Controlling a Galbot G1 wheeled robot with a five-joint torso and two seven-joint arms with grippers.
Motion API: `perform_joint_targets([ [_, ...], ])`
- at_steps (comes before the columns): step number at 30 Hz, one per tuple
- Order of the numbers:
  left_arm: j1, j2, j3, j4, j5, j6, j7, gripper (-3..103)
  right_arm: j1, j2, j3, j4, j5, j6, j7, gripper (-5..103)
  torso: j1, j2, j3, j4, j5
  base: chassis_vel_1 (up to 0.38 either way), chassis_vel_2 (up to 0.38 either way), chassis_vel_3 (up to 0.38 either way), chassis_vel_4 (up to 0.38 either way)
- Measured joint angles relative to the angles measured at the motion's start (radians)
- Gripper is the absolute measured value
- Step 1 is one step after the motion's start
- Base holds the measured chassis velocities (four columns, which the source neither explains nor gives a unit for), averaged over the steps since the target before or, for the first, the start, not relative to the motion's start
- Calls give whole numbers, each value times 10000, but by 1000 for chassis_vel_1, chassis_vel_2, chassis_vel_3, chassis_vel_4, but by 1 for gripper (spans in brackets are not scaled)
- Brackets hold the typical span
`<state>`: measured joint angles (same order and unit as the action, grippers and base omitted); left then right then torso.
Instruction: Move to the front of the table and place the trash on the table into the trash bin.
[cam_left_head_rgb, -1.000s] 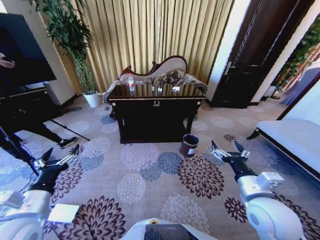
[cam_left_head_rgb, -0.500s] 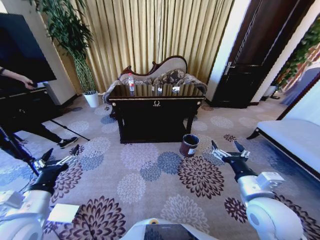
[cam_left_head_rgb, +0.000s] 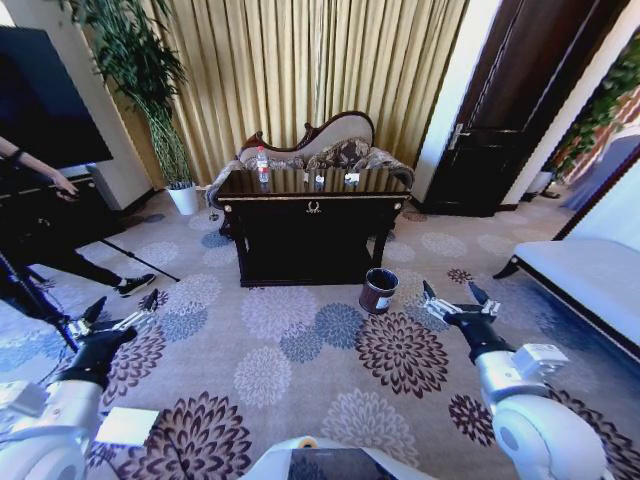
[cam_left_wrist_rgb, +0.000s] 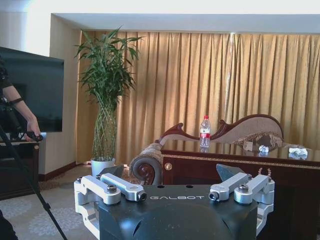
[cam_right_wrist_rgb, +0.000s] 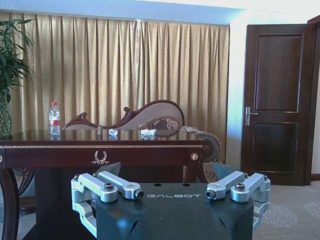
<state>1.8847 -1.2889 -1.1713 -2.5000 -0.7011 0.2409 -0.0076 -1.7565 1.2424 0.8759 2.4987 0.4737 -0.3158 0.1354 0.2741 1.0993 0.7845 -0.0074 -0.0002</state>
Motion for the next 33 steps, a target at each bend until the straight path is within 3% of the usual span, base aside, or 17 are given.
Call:
perform_joint_targets([
  [33, 1, 0, 1, 0, 0, -2, 1, 100, 0, 0, 0, 0, 3, 0, 0, 100, 0, -1, 0, 0, 0, 0, 0, 0, 0],
])
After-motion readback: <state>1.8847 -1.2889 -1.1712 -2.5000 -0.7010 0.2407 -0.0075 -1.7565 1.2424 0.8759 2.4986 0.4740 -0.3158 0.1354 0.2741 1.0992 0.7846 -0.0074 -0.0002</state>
